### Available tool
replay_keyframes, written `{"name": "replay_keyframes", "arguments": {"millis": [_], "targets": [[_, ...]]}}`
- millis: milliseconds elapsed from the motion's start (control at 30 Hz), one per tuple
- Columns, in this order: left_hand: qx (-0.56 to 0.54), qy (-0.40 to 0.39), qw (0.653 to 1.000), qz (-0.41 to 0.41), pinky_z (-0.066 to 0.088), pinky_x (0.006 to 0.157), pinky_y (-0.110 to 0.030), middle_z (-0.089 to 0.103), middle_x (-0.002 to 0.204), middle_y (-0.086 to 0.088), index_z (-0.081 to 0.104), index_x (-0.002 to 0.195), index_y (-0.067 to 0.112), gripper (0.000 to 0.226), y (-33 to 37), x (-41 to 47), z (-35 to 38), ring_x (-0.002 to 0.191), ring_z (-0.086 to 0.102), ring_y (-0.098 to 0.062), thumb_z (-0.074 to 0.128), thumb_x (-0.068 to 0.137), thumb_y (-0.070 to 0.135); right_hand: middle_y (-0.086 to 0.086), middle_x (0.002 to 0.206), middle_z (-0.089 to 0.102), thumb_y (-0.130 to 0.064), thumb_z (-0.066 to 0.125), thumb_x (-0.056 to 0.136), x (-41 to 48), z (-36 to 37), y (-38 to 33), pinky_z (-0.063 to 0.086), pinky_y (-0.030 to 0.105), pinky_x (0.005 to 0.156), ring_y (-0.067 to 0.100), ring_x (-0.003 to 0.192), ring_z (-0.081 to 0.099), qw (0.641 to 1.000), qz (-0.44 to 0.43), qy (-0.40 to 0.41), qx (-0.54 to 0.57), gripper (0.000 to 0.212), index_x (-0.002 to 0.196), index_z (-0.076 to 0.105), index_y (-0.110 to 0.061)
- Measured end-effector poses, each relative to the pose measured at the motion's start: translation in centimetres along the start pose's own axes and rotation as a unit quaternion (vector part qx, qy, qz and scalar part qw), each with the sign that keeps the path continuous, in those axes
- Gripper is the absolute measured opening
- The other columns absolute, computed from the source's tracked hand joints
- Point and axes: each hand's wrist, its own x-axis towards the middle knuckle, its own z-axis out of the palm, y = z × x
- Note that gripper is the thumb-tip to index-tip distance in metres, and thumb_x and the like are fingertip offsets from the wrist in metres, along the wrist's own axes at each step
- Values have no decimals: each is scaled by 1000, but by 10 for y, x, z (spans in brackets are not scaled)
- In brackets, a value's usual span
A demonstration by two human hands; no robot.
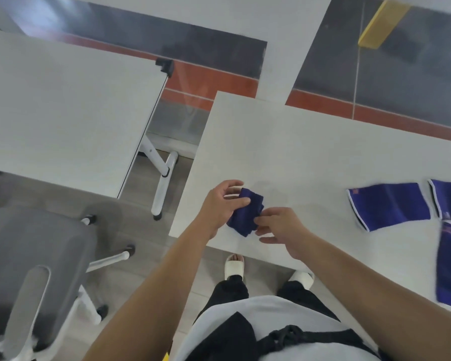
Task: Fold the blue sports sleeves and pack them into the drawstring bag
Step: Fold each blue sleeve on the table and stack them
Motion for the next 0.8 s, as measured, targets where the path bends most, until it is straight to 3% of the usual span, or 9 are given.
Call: {"name": "replay_keyframes", "arguments": {"millis": [100,233,367,533,700,800], "targets": [[-10,8,1000,-13,60,87,-42,70,118,-1,64,120,22,35,-16,-3,-3,110,66,-24,71,89,8,17,93,75,-5,69,88,3,6,5,62,39,75,22,75,69,999,21,7,24,8,96,71,-6],[36,32,999,21,58,76,-20,73,109,5,67,118,18,32,-25,-8,2,102,68,-10,66,90,2,14,94,75,-11,70,89,5,12,15,61,37,74,22,76,69,998,43,5,35,9,98,71,-8],[106,54,990,72,56,80,-19,73,111,4,68,122,16,30,-28,-5,8,100,69,-9,64,93,6,8,87,75,-25,68,92,8,13,18,59,38,78,21,75,67,998,17,36,39,16,94,72,-10],[183,70,977,90,47,72,-1,69,108,13,66,127,19,32,-32,-6,12,94,64,0,60,97,10,9,88,73,-24,66,93,16,12,19,56,34,71,20,74,65,999,-12,52,7,17,95,71,-8],[210,76,971,81,43,69,3,67,118,10,61,134,18,35,-39,-9,17,99,60,-3,60,99,14,10,90,72,-22,65,94,22,11,26,56,34,74,20,75,64,999,-7,50,-16,15,97,71,-9],[215,77,970,87,47,73,0,65,115,12,61,134,18,35,-36,-12,18,99,60,-4,59,99,13,9,88,72,-26,67,93,22,9,29,56,35,75,20,74,64,999,-11,49,-10,19,97,72,-8]]}}
